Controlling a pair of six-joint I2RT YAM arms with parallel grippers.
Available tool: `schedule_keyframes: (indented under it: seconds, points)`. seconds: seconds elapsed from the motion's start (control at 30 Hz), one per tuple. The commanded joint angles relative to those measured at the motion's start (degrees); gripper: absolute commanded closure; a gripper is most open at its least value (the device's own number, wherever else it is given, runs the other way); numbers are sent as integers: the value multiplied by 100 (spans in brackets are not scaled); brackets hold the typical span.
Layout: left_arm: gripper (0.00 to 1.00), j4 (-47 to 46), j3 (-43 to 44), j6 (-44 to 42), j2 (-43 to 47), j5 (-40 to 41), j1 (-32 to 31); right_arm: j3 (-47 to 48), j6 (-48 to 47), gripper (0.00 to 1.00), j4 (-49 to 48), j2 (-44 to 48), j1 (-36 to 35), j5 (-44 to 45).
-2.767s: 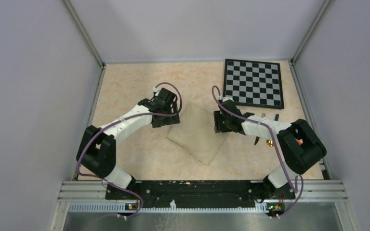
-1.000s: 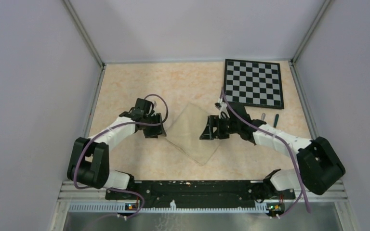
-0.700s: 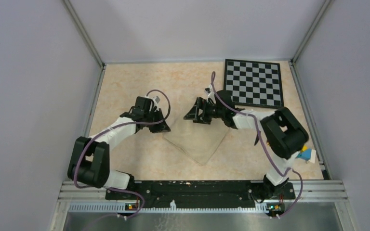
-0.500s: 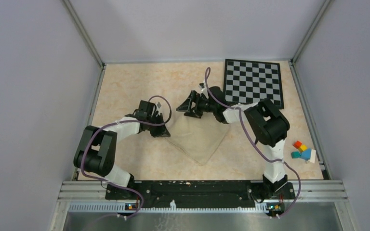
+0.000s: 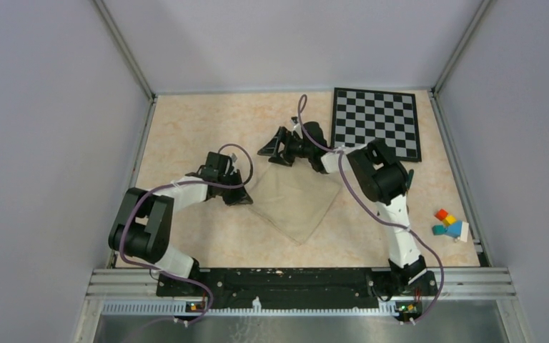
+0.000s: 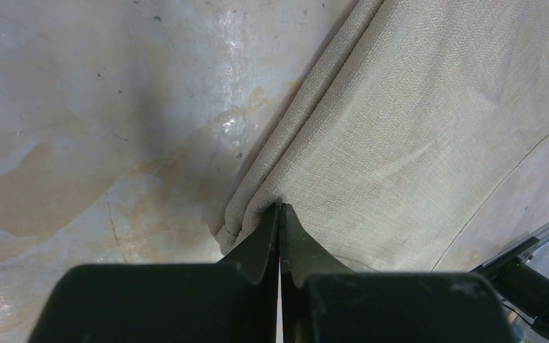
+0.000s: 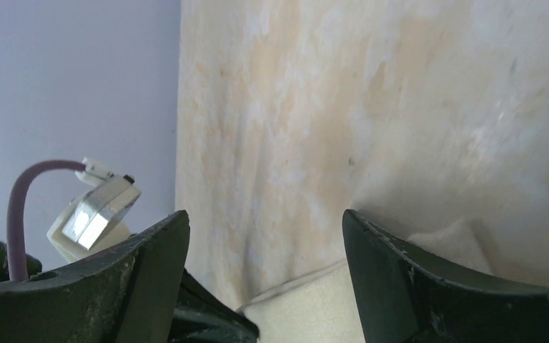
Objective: Fold the napkin into a case and place the utensils inside
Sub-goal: Smooth out the square-folded napkin at the center of the board.
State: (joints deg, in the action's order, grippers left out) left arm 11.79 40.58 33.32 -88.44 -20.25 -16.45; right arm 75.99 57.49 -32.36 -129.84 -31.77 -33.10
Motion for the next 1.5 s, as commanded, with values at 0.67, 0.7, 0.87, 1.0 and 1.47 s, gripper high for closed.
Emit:
schedule_keyframes:
  seconds: [0.67, 0.7, 0.87, 1.0, 1.47]
  points:
    - [35, 353, 319, -475, 1438, -395, 98, 1958, -3224, 15, 4954, 1433, 702, 62]
    - [29, 77, 332, -392, 1428, -788, 98, 1456, -3121, 15, 4792, 1684, 711, -67]
    - [18, -1316, 402, 204, 824, -1815, 98, -767, -1777, 14, 2392, 2543, 819, -1026]
    - [17, -1993, 445, 241, 70, -1828, 115, -1531, -1417, 14, 1472, 2536, 971, -1136]
    - [4, -2544, -1227, 244, -584, -1297, 897, -3627, -1961, 14, 679, 2422, 2357, -1416]
